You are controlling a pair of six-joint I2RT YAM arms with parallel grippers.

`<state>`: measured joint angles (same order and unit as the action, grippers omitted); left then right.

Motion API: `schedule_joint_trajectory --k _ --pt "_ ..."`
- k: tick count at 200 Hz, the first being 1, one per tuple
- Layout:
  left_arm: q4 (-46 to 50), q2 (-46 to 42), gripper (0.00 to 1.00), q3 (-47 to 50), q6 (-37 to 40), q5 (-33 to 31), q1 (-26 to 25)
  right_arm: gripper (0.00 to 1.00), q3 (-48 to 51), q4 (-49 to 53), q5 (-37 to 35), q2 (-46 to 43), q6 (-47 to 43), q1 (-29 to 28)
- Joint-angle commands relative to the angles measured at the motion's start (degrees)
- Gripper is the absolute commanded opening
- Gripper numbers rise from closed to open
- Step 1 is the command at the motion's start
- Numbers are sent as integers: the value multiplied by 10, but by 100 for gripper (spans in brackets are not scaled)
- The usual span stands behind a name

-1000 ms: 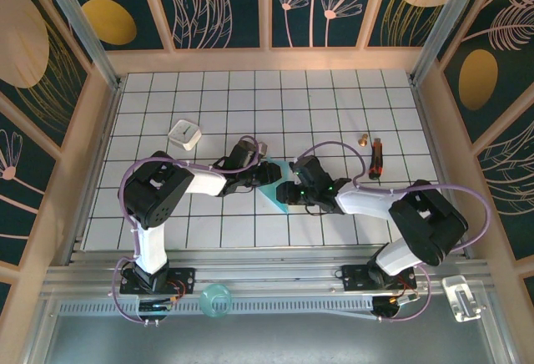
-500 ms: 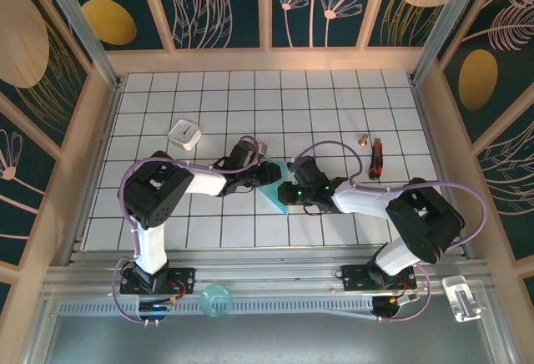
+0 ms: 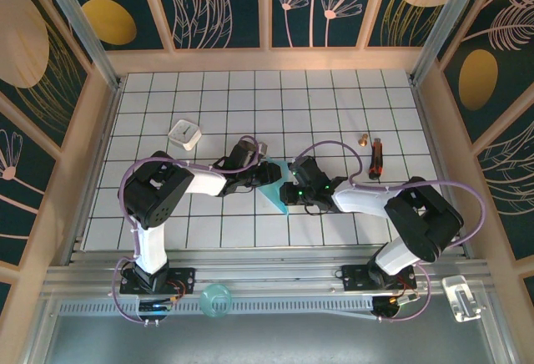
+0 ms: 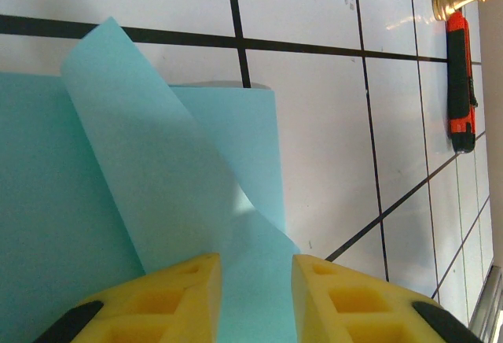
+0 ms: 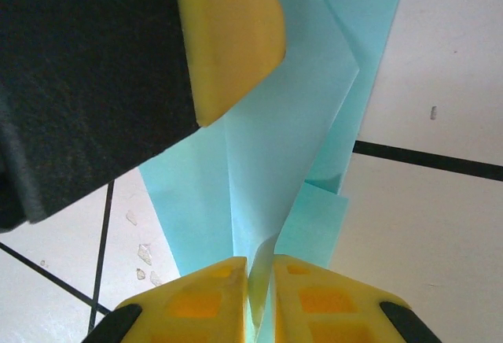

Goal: Fold a paper plane with a square sheet of paper (pick it up from the middle)
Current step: Fourth fold the wing at the center of the table.

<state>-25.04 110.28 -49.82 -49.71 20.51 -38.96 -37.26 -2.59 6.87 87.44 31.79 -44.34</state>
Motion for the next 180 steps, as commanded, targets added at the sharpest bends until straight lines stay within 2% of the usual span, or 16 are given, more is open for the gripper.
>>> schedule_joint_trajectory --k 1,125,180 --pt "68 26 31 22 10 -25 3 15 2 6 -15 10 -12 6" --pt "68 27 31 20 11 -26 2 14 19 -3 -20 26 -22 17" --pt "69 24 31 20 10 -26 2 16 20 -5 -6 0 -24 22"
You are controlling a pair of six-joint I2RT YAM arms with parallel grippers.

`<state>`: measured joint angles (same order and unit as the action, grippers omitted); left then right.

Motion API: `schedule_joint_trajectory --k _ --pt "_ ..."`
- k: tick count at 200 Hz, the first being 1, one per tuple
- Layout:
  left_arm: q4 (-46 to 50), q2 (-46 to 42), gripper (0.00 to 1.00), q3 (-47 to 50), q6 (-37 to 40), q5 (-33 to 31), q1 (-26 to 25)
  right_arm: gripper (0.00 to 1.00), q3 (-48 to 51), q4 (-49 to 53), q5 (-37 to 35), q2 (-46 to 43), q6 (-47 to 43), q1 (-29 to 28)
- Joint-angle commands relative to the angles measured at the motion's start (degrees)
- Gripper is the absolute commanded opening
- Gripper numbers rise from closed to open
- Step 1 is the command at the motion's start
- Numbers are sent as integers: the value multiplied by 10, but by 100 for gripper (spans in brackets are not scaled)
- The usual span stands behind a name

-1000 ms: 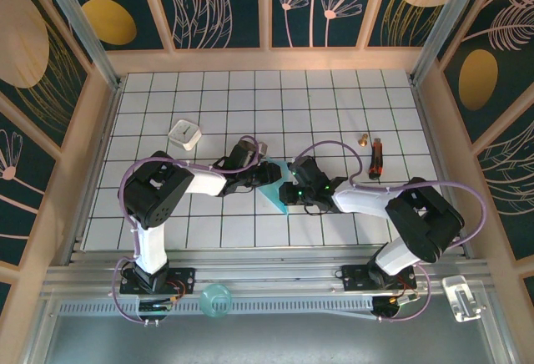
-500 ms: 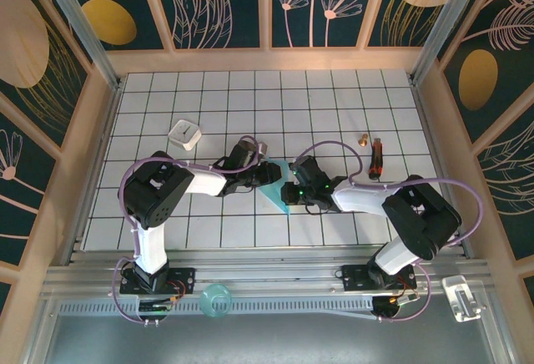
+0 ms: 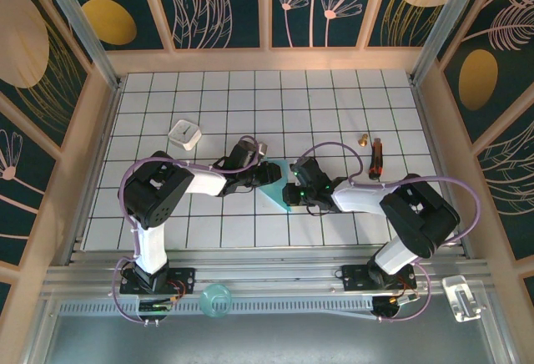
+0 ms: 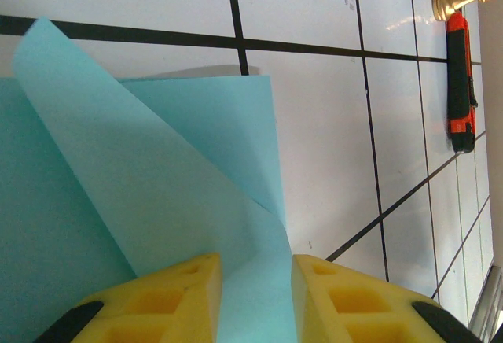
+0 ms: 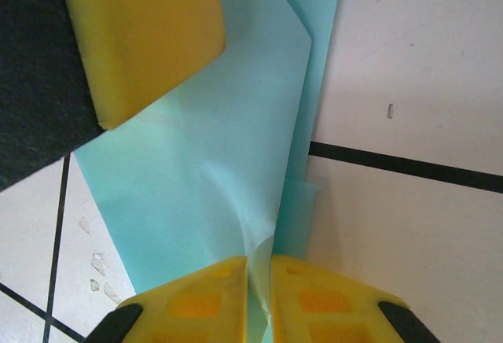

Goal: Fold a paper plane with a square sheet of paper (pick it up from the middle)
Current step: Fourth fold the wing at the center of the table.

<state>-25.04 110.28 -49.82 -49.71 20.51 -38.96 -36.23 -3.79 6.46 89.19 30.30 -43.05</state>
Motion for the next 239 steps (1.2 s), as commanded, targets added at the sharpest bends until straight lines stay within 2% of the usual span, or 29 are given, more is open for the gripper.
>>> schedule_joint_trajectory --k 1,58,113,164,239 --pt "69 24 31 20 10 -26 3 16 10 7 -2 -19 -9 9" --pt "70 24 31 19 10 -27 2 22 20 20 7 -77 -15 8" --pt "69 26 31 19 9 -28 2 22 24 17 9 -115 -20 -19" --pt "70 27 31 19 9 -27 2 18 8 -16 77 -64 -22 -31" --pt "70 24 31 19 11 -27 2 16 15 -21 93 -34 -22 -4"
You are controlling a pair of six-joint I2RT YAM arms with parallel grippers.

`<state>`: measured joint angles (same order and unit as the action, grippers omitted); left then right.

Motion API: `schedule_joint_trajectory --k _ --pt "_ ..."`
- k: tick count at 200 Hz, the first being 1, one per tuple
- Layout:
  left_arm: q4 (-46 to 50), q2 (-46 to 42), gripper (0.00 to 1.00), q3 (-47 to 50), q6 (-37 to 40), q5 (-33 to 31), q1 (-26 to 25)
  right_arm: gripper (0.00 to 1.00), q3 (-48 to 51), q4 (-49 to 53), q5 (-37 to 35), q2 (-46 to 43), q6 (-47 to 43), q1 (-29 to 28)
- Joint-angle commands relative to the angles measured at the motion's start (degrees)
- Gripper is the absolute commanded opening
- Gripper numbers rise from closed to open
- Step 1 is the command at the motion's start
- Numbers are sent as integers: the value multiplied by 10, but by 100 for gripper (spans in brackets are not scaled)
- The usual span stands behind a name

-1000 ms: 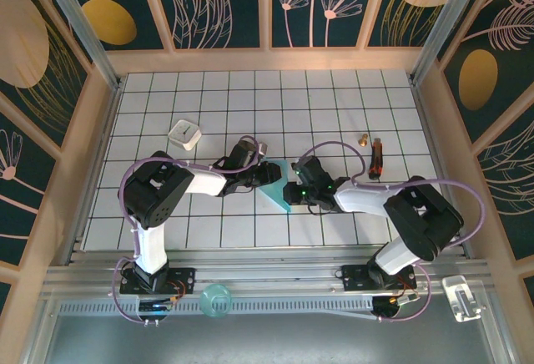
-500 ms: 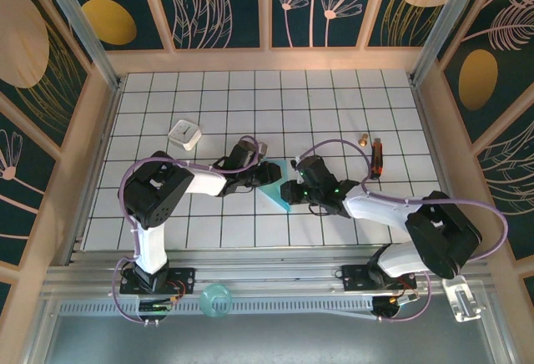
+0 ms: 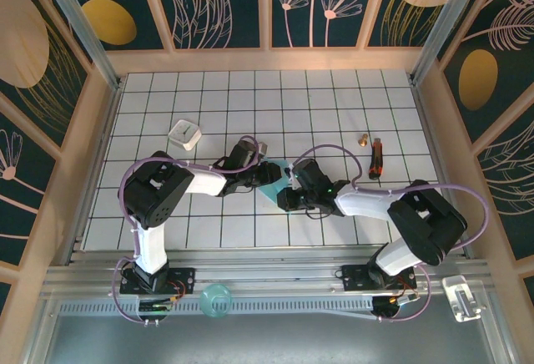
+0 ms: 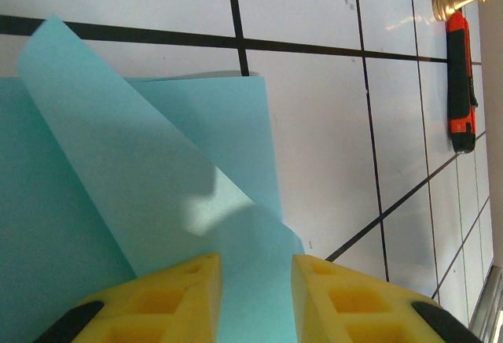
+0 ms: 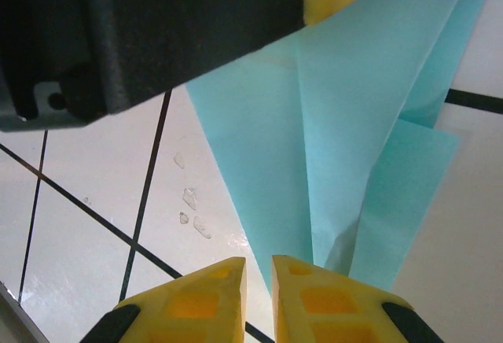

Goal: Fold a paper plane with a square sheet of paper (pick it up from the middle)
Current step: Fourth fold the wing at the center of the table.

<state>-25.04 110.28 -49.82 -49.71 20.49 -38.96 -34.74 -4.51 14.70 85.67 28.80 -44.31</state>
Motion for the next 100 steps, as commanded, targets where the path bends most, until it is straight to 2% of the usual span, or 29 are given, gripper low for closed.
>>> schedule_joint_trajectory --k 1,100 --pt "70 24 31 19 11 -27 2 16 0 -14 10 2 -6 9" --pt "71 25 31 19 10 -27 2 15 28 -37 18 13 3 19"
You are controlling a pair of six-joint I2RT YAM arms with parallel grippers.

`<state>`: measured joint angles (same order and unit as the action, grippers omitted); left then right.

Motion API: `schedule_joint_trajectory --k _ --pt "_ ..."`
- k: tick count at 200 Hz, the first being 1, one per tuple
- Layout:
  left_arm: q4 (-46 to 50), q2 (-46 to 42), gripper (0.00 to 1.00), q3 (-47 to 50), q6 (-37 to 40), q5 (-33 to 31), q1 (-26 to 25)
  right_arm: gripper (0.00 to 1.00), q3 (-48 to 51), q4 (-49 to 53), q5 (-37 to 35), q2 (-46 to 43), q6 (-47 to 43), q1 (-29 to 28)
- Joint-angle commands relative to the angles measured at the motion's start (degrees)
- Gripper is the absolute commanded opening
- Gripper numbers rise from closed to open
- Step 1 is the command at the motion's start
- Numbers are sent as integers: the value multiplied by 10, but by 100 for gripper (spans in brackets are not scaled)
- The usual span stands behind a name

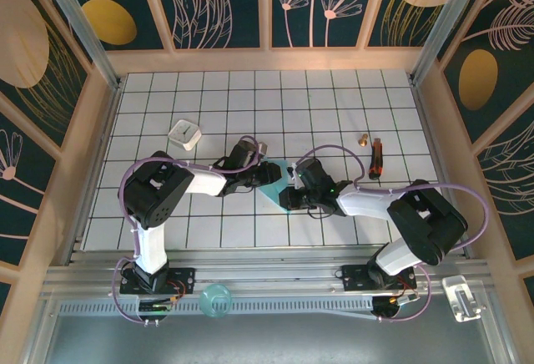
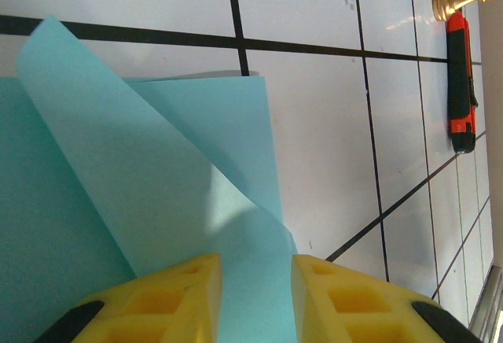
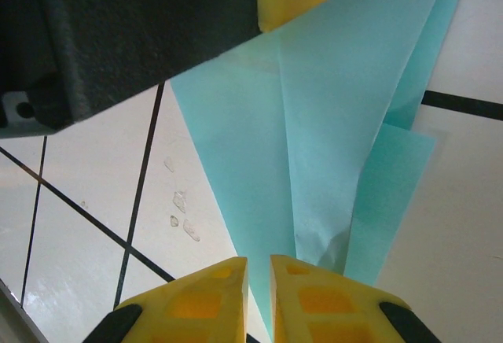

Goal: Fold a paper plane with a square sheet of paper (pick it up from the middle)
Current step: Fourth fold the wing at the center of the table.

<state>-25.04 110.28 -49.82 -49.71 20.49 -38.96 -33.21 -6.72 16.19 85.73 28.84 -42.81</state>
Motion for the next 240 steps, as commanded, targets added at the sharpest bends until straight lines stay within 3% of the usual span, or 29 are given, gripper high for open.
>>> schedule_joint_trajectory --k 1,138,240 --pt "70 25 31 19 10 -27 3 15 13 -16 3 13 2 4" --pt "73 27 31 17 12 -32 3 14 59 1 11 10 9 1" --pt "79 26 31 12 14 -36 3 14 52 71 -1 -75 -8 5"
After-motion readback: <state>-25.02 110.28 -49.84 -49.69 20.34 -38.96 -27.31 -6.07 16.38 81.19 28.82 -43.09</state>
